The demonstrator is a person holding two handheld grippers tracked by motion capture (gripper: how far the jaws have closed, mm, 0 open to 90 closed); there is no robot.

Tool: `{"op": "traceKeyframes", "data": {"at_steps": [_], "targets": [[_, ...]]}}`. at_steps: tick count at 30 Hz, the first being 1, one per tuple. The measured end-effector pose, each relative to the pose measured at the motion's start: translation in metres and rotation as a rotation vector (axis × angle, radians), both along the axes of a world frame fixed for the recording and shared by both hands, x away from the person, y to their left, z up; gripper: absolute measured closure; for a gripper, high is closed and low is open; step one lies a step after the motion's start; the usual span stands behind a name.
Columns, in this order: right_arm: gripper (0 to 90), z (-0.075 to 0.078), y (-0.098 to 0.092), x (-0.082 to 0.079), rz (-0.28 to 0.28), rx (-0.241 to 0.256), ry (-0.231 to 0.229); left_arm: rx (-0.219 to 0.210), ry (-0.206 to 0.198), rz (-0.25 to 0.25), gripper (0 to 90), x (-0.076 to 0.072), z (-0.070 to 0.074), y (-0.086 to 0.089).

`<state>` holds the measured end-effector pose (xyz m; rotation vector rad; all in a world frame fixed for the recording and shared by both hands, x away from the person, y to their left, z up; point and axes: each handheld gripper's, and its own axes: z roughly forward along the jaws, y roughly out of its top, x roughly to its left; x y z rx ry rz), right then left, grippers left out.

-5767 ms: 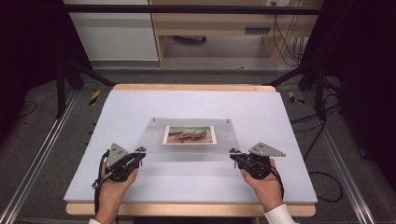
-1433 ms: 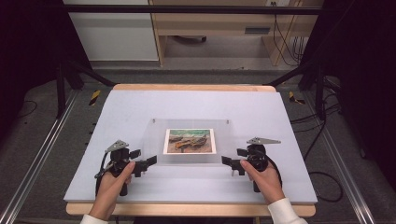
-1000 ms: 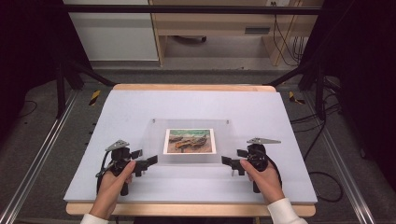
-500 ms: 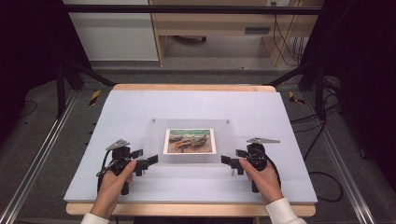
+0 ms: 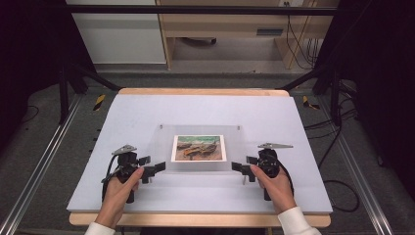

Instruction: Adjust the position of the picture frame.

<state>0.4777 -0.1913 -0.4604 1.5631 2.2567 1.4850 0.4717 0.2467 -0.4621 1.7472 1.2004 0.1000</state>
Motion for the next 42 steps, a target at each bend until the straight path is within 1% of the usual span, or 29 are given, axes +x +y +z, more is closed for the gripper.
{"op": "traceKeyframes", "data": {"at_steps": [4, 7, 9, 10, 11, 12, 13, 19, 27, 35, 42], "targets": [[17.0, 0.001, 0.0, 0.0, 0.009, -0.007, -0.009, 0.01, -0.001, 0.008, 13.5, 0.0, 0.002, 0.001], [19.7, 0.003, 0.001, 0.0, 0.01, -0.019, -0.03, 0.022, -0.027, 0.023, 17.1, -0.001, 0.005, 0.002], [21.6, 0.005, 0.002, 0.0, 0.003, -0.033, -0.06, 0.032, -0.047, 0.028, 19.3, -0.001, 0.007, 0.003], [22.0, 0.006, 0.003, 0.001, 0.002, -0.038, -0.072, 0.032, -0.047, 0.028, 20.3, -0.001, 0.007, 0.003], [22.1, 0.007, 0.003, 0.002, 0.002, -0.042, -0.077, 0.034, -0.06, 0.036, 21.1, 0.0, 0.009, 0.003], [22.1, 0.007, 0.003, 0.002, 0.002, -0.042, -0.077, 0.034, -0.06, 0.036, 21.5, 0.0, 0.009, 0.003], [22.2, 0.007, 0.003, 0.003, 0.0, -0.042, -0.081, 0.037, -0.069, 0.037, 21.7, 0.0, 0.01, 0.003], [22.2, 0.006, 0.001, 0.004, -0.003, -0.037, -0.076, 0.034, -0.064, 0.044, 21.8, 0.001, 0.01, 0.001], [22.2, 0.006, 0.001, 0.004, -0.007, -0.036, -0.073, 0.035, -0.058, 0.041, 21.8, 0.003, 0.01, 0.0], [22.2, 0.008, 0.0, 0.003, -0.003, -0.047, -0.084, 0.044, -0.072, 0.04, 22.3, 0.001, 0.011, -0.002], [22.6, 0.008, -0.002, 0.003, -0.005, -0.052, -0.089, 0.043, -0.081, 0.039, 23.9, 0.001, 0.013, -0.002]]}}
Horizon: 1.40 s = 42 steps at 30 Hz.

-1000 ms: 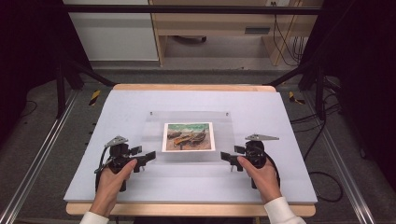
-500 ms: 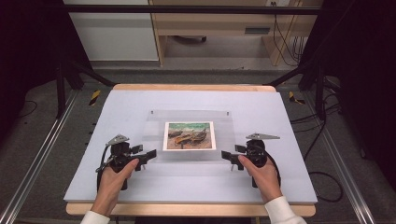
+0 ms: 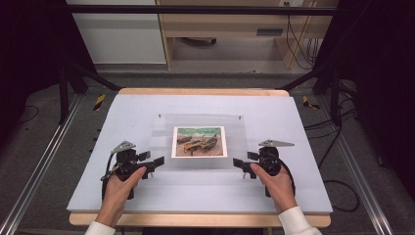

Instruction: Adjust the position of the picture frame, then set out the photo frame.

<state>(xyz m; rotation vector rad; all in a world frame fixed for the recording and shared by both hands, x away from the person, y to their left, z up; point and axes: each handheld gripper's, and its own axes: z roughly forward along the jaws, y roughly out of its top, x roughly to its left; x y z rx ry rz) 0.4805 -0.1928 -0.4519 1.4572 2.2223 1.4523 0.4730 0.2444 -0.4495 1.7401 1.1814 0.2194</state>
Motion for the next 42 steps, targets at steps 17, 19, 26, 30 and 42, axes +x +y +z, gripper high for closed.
{"op": "traceKeyframes", "data": {"at_steps": [17, 19, 26, 30, 42], "targets": [[24.6, 0.005, 0.0, -0.002, -0.01, -0.02, -0.03, 0.02, -0.034, 0.005, 25.7, -0.001, 0.005, -0.002], [26.5, 0.006, 0.0, -0.003, -0.019, -0.025, -0.044, 0.018, -0.035, 0.008, 27.3, -0.001, 0.005, -0.002], [29.0, 0.008, -0.001, -0.004, -0.026, -0.032, -0.055, 0.025, -0.043, 0.011, 28.3, -0.001, 0.006, -0.003], [30.1, 0.01, -0.002, -0.004, -0.031, -0.04, -0.061, 0.041, -0.053, 0.01, 28.3, 0.0, 0.008, -0.005], [33.6, 0.011, -0.006, -0.003, -0.054, -0.048, -0.081, 0.046, -0.062, 0.016, 30.8, 0.005, 0.008, -0.009]]}}
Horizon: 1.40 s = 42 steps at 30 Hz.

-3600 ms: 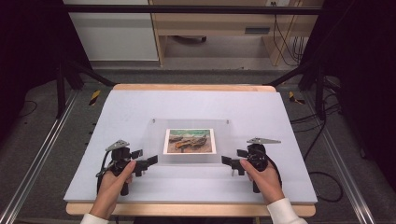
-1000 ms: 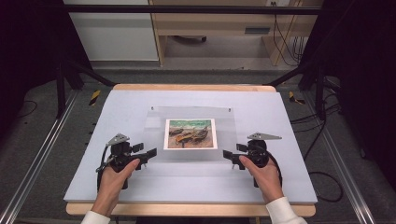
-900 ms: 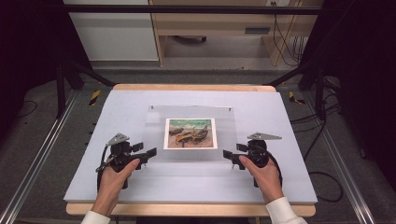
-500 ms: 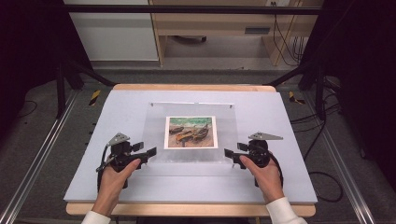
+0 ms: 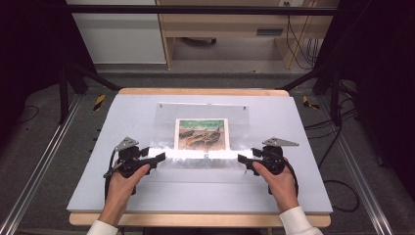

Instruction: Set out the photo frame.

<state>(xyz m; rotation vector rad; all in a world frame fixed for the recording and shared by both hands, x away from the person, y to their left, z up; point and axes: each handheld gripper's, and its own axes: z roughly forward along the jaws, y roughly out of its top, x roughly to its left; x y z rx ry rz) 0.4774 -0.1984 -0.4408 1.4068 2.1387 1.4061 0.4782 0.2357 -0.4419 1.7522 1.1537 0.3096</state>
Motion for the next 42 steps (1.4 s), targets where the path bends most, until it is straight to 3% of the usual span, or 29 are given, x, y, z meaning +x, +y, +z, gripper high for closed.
{"op": "traceKeyframes", "data": {"at_steps": [7, 23, 42], "targets": [[35.3, -0.001, 0.0, 0.005, -0.004, -0.028, -0.013, 0.016, -0.002, 0.003, 33.0, 0.008, -0.001, -0.001], [37.6, -0.002, -0.006, 0.026, -0.035, -0.004, -0.009, 0.007, 0.006, 0.011, 33.0, 0.027, -0.004, -0.009], [38.4, -0.001, -0.007, 0.019, -0.026, -0.038, -0.034, 0.023, -0.021, 0.018, 34.1, 0.017, -0.004, -0.01]]}}
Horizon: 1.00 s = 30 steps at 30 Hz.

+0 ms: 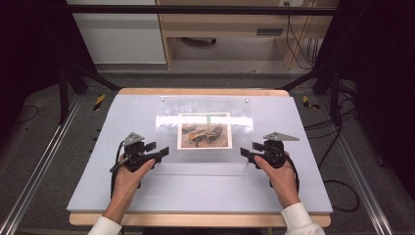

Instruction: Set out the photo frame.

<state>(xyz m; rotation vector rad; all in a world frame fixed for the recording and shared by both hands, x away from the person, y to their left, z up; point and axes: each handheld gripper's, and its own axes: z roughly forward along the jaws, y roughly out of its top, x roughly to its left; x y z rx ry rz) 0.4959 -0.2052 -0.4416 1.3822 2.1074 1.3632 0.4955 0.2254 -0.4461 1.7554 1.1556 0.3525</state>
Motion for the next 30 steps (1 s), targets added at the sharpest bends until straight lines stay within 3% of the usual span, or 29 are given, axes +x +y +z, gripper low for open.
{"op": "traceKeyframes", "data": {"at_steps": [30], "targets": [[47.4, 0.003, -0.001, -0.02, 0.004, -0.049, -0.041, 0.051, -0.031, 0.005, 41.2, -0.021, 0.004, 0.001]]}}
